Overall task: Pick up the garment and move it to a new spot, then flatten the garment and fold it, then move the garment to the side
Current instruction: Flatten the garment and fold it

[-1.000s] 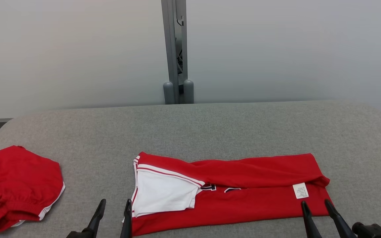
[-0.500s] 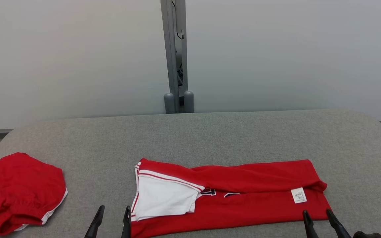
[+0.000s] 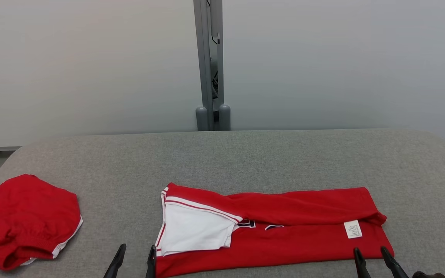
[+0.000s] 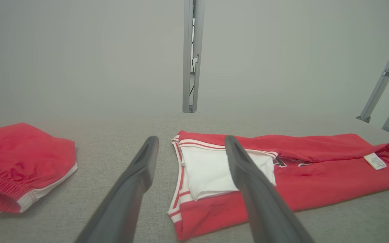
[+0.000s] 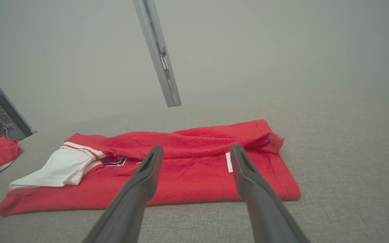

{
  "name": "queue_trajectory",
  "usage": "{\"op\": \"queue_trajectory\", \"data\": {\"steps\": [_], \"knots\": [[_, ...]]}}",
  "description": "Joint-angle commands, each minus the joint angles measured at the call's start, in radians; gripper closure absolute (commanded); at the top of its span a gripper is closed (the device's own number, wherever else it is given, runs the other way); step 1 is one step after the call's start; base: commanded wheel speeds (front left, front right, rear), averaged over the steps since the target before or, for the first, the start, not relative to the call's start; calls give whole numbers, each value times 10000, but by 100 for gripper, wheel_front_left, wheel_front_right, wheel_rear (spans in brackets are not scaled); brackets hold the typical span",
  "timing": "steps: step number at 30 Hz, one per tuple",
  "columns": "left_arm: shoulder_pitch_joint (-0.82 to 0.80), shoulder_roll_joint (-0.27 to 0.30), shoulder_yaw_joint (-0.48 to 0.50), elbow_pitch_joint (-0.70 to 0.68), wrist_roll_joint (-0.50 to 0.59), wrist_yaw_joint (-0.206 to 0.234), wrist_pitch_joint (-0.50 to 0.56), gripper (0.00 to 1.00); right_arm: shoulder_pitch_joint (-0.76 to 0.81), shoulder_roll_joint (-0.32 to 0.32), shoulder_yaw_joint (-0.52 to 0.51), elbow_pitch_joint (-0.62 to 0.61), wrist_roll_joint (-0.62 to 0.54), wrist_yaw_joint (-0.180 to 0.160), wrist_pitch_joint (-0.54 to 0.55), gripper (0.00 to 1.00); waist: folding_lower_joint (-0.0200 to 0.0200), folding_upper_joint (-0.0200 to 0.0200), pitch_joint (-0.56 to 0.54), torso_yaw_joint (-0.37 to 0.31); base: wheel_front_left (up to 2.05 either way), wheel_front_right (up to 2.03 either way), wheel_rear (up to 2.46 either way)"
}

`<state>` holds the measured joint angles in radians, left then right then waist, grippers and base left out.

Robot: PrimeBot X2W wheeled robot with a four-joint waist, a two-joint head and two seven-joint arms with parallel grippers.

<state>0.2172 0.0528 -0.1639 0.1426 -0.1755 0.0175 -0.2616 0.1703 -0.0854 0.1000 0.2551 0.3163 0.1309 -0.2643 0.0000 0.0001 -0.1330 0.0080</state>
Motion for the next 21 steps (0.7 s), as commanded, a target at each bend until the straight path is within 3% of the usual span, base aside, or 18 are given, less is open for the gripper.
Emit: {"op": "queue_trajectory", "data": {"steps": [1, 7, 14, 21], "knots": [[4, 18, 10, 34, 55, -75, -33, 0, -28, -2, -56, 56, 13, -4, -11, 0, 0, -1, 26, 28, 0, 0, 0], [-132, 0, -120, 94, 108, -164, -33, 0, -729, -46, -299, 956, 213, -4, -12, 0, 0, -1, 198, 118, 0, 0, 0], [-293, -4, -353, 209, 168, -310, -33, 0, -2319, 37, -1170, 3243, 1384, -4, -11, 0, 0, -1, 485, 314, 0, 0, 0], [-455, -3, -429, 355, 262, -490, -33, 0, -4430, -353, -2261, 6100, 500, -4, -11, 0, 0, -1, 913, 555, 0, 0, 0]]}}
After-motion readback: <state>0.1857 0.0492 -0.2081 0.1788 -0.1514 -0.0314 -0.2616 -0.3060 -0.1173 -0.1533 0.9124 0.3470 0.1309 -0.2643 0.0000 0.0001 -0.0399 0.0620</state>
